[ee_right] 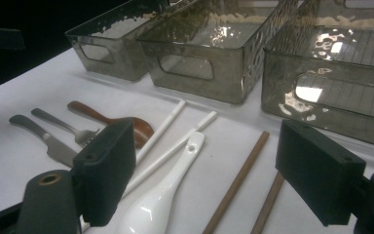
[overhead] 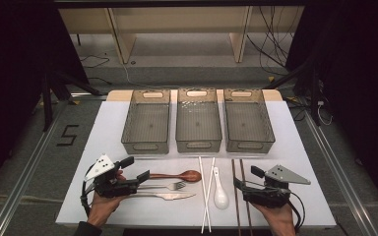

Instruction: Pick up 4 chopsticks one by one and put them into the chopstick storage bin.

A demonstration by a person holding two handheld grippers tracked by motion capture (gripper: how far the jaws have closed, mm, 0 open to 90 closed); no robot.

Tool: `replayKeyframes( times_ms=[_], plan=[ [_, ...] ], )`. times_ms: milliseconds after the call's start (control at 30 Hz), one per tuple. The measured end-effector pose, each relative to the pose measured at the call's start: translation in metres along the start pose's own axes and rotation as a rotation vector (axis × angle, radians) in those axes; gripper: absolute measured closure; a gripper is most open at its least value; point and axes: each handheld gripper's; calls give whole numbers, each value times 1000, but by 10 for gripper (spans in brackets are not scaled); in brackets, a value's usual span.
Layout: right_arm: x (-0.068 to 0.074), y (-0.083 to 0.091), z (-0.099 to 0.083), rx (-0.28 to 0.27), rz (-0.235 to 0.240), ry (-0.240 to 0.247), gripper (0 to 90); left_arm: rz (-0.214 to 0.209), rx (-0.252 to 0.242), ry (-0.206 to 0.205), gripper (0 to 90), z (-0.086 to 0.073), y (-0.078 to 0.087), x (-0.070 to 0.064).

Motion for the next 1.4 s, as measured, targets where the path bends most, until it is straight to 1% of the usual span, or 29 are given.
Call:
replayKeyframes(
  times_ms=[100, 200, 233, 267, 300, 333, 400, 433, 533, 567, 600, 633, 667, 700, 733, 767, 800, 867, 900, 1033, 1067, 1167, 1233, 1267, 1400],
  plan=[
    [0, 0, 1, 8, -2, 0, 237, 0, 2, 0, 167, 0, 0, 0],
    [0, -1, 4, 33, -10, 11, 242, 2, 1, 0, 167, 0, 0, 0],
    [0, -1, 4, 33, -10, 11, 242, 0, 3, 1, 167, 0, 0, 0],
    [0, -2, 6, 55, -14, 16, 249, 1, 2, 1, 167, 0, 0, 0],
    [0, -2, 6, 55, -14, 16, 249, 1, 2, 1, 167, 0, 0, 0],
    [1, -2, 7, 71, -15, 14, 250, 1, 2, 1, 167, 0, 0, 0],
    [1, -3, 11, 100, -20, 31, 256, 1, 3, 2, 167, 0, 0, 1],
    [1, -4, 13, 121, -25, 44, 258, 2, 3, 1, 167, 0, 0, 1],
    [2, -7, 18, 201, -22, 59, 263, 3, 3, 1, 167, 0, 0, 0],
    [2, -10, 21, 250, -17, 67, 275, 2, 4, 1, 167, 0, 0, 1],
    [2, -10, 21, 250, -17, 67, 275, 2, 5, 0, 167, 0, 0, 1],
    [3, -11, 24, 294, -31, 81, 294, 3, 5, 0, 167, 0, 0, 1],
    [2, -11, 26, 314, -35, 79, 299, 3, 3, 1, 167, 0, 0, 0],
    [2, -11, 26, 314, -35, 79, 299, 2, 2, 0, 167, 0, 0, 1],
    [1, -12, 29, 348, -38, 82, 309, 2, 3, 0, 167, 0, 0, 1],
    [1, -12, 29, 348, -38, 82, 309, 2, 3, 0, 167, 0, 0, 1],
    [1, -14, 30, 381, -41, 86, 318, 3, 3, 1, 167, 0, 0, 1],
    [0, -15, 31, 416, -49, 91, 331, 2, 2, 1, 167, 0, 0, 0],
    [0, -15, 31, 416, -49, 91, 331, 2, 2, 1, 167, 0, 0, 1],
    [-2, -20, 29, 491, -65, 96, 353, 3, 2, 1, 167, 0, 0, 1],
    [-3, -21, 28, 508, -73, 105, 360, 2, 2, 1, 167, 0, 0, 1],
    [-5, -24, 24, 576, -101, 120, 380, 2, 2, 0, 167, 0, 0, 1],
    [-6, -27, 22, 619, -109, 118, 405, 2, 1, 0, 167, 0, 0, 0],
    [-8, -30, 18, 653, -116, 120, 437, 2, 2, 0, 167, 0, 0, 0],
    [-8, -37, 11, 746, -123, 121, 493, 2, 0, -1, 166, 0, 0, 0]
  ],
)
Point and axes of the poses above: each handheld gripper's, and its own axes: y roughly backward along the jaws, z roughly out of its top, x roughly to its left, and after that the axes turned 11 degrees about -x, right-handed
